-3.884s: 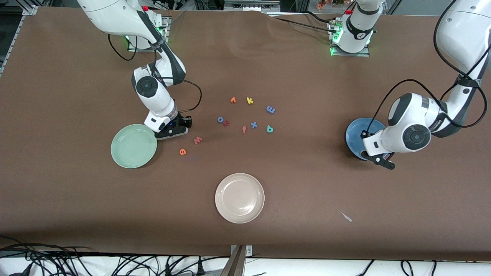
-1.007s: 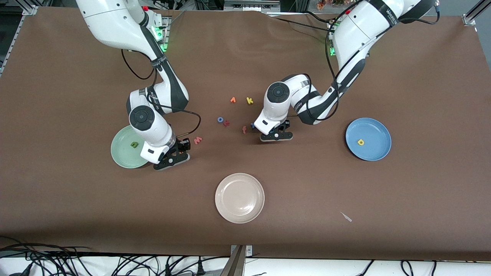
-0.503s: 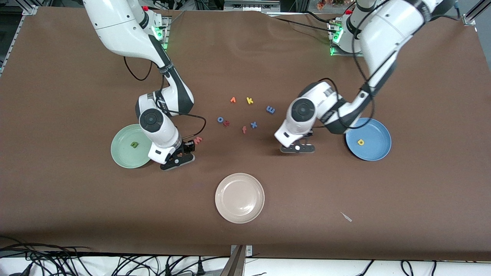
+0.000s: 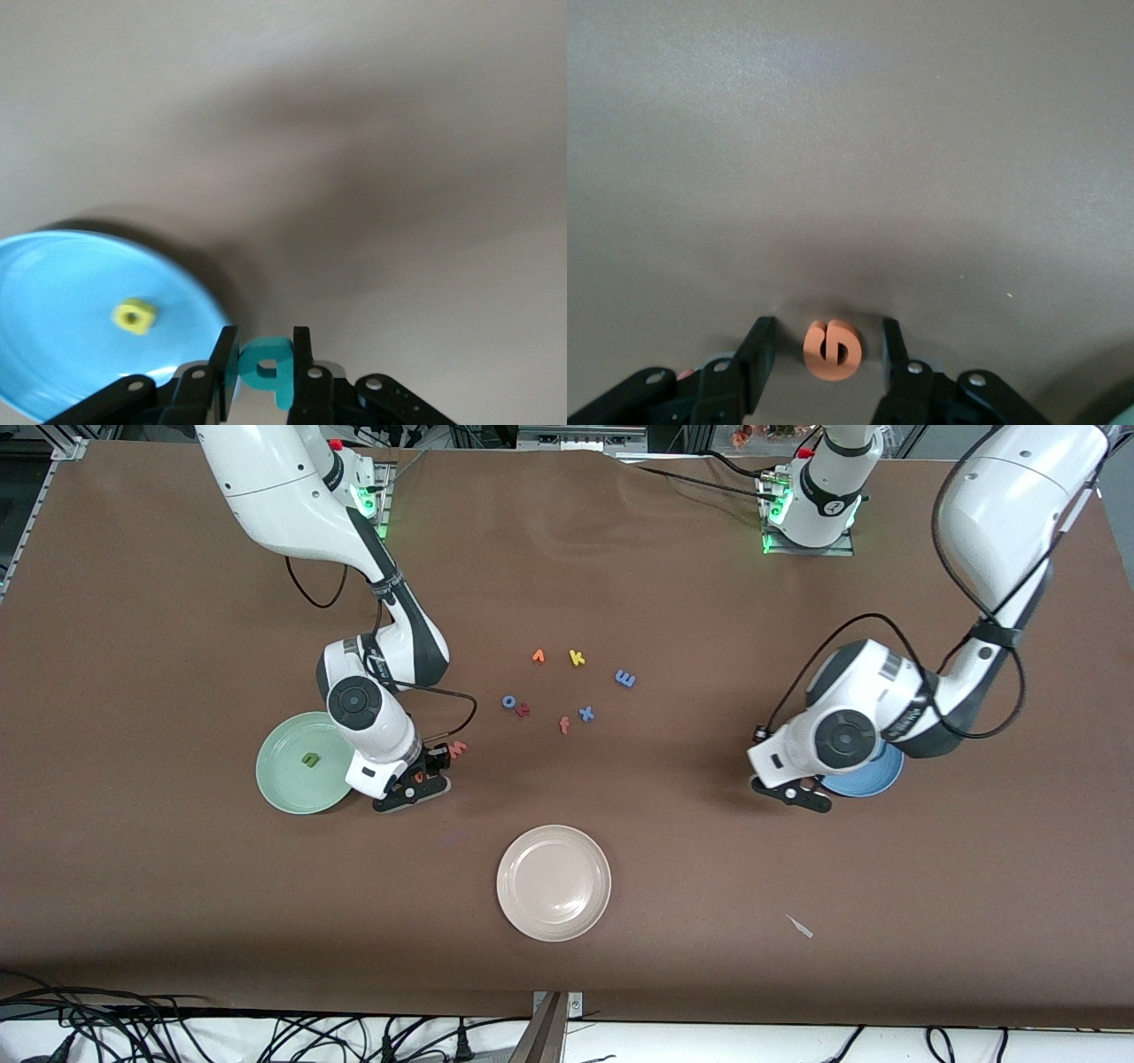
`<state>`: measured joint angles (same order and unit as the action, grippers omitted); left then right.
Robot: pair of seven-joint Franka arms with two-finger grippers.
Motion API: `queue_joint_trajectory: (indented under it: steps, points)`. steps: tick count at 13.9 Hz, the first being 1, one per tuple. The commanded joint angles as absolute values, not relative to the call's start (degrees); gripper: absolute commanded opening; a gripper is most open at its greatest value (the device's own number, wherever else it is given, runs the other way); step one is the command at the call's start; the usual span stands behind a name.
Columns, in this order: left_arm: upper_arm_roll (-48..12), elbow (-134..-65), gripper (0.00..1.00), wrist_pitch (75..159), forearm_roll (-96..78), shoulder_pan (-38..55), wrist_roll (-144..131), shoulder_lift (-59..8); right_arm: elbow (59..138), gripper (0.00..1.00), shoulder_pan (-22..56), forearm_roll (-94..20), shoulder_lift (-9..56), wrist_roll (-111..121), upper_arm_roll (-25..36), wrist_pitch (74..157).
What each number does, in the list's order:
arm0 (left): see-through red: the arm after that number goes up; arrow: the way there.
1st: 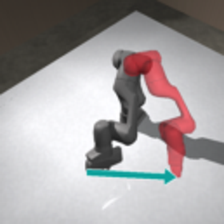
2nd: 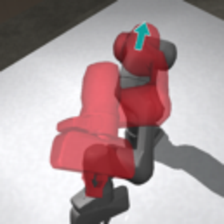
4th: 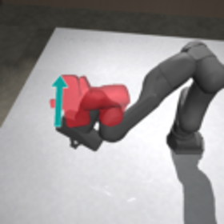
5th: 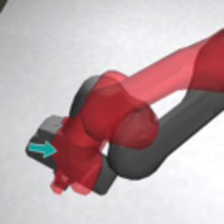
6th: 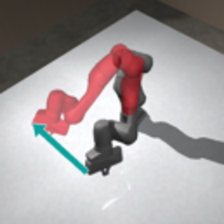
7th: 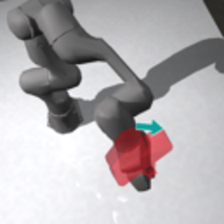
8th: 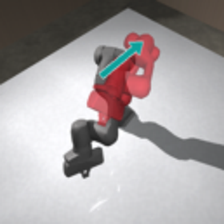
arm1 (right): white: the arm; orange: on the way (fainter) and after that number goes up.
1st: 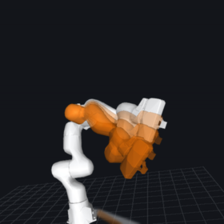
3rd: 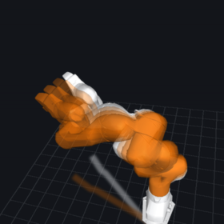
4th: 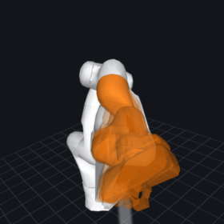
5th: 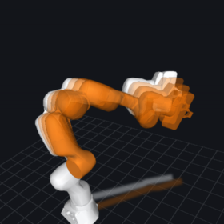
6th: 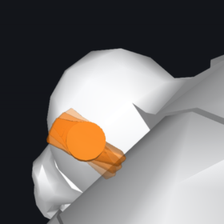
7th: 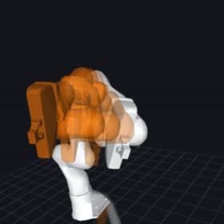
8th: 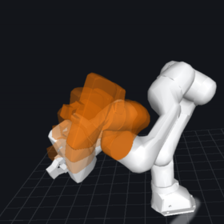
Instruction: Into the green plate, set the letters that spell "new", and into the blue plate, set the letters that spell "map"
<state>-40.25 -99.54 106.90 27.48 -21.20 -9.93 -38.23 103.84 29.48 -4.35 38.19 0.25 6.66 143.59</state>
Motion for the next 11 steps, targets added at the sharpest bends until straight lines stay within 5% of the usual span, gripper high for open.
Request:
queue_joint_trajectory:
  steps: [1, 4, 5, 7, 8, 11]
  points:
    - [-39.73, -100.72, 0.0, 106.44, 28.38, -26.26, 1.89, -37.62, 106.08, 0.5, 29.79, -5.27, 37.27, 0.09, 6.86, 144.23]
    - [-39.2, -100.72, 0.1, 107.4, 33.29, -29.87, 7.37, -39.81, 106.7, 0.38, 29.71, -5.19, 37.0, 0.09, 6.86, 144.32]
    - [-39.2, -100.98, 0.31, 107.49, 33.92, -30.32, 7.47, -39.99, 106.7, 0.32, 29.79, -5.19, 37.0, 0.09, 6.86, 144.32]
    - [-39.29, -101.6, 0.9, 107.49, 33.14, -30.67, 7.47, -39.9, 106.7, 0.26, 29.71, -5.19, 36.65, 0.26, 6.86, 144.14]
    - [-39.46, -101.6, 1.0, 107.4, 32.87, -30.67, 6.77, -39.64, 106.61, 0.24, 29.71, -5.19, 36.56, 0.52, 6.94, 143.97]
    - [-39.99, -101.6, 1.0, 107.14, 26.22, -30.67, 0.04, -37.89, 105.74, 0.22, 29.53, -4.84, 34.9, 1.49, 8.25, 141.96]
